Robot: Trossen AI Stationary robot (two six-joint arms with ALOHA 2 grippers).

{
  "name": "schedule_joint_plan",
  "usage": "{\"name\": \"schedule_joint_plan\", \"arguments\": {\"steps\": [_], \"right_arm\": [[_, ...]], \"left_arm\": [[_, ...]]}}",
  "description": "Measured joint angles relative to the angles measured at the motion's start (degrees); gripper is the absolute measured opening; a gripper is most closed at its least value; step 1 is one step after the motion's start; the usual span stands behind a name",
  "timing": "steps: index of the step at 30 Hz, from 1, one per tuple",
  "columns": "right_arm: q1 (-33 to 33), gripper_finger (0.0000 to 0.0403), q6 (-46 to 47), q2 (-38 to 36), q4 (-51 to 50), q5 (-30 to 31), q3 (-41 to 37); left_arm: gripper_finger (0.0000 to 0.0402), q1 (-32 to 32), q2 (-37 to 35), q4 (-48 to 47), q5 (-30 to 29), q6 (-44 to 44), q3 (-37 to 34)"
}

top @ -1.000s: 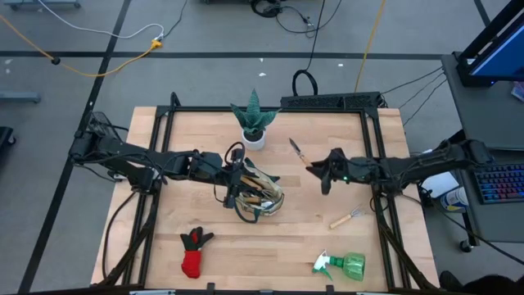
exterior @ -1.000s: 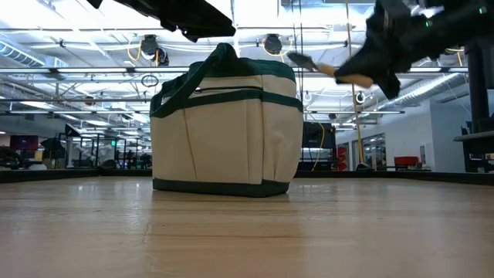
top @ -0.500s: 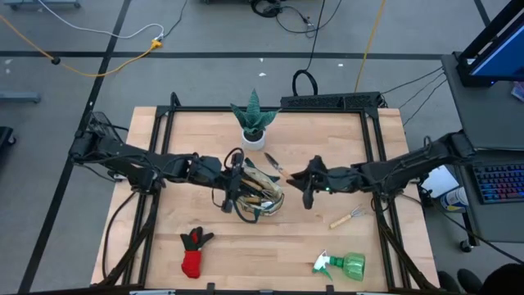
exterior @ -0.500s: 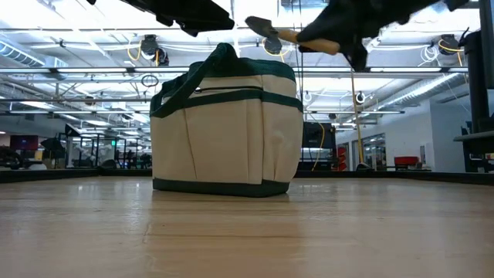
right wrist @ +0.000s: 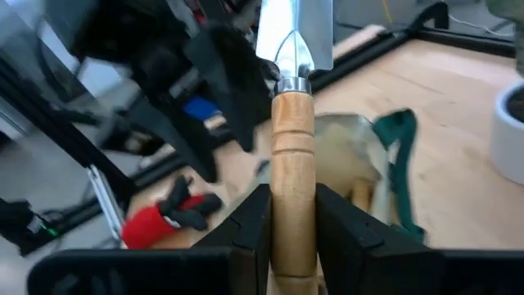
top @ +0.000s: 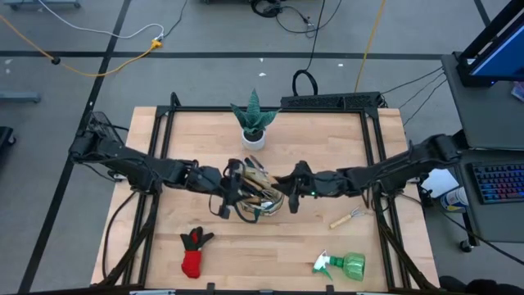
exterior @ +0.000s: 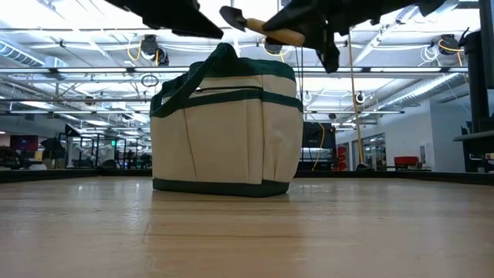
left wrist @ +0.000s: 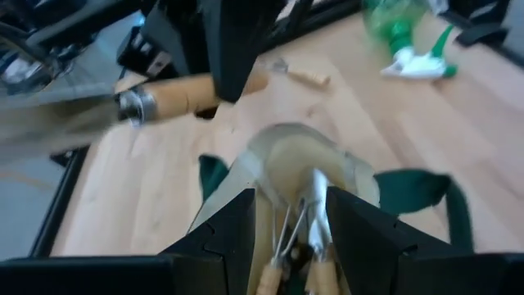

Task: Pick & Place Garden tools in Gardening bag
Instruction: Put the trowel into the gardening bag

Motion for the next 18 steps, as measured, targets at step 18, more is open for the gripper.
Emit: {"name": "schedule_joint_plan", "arguments": {"steps": [18], "right_arm": [[-0.02,0.0064,0.91,7.01,6.42,1.31,0.0]], "left_arm": [[0.0157,-4.62,0.0,-0.39,-8.62,1.48,0.0]]}}
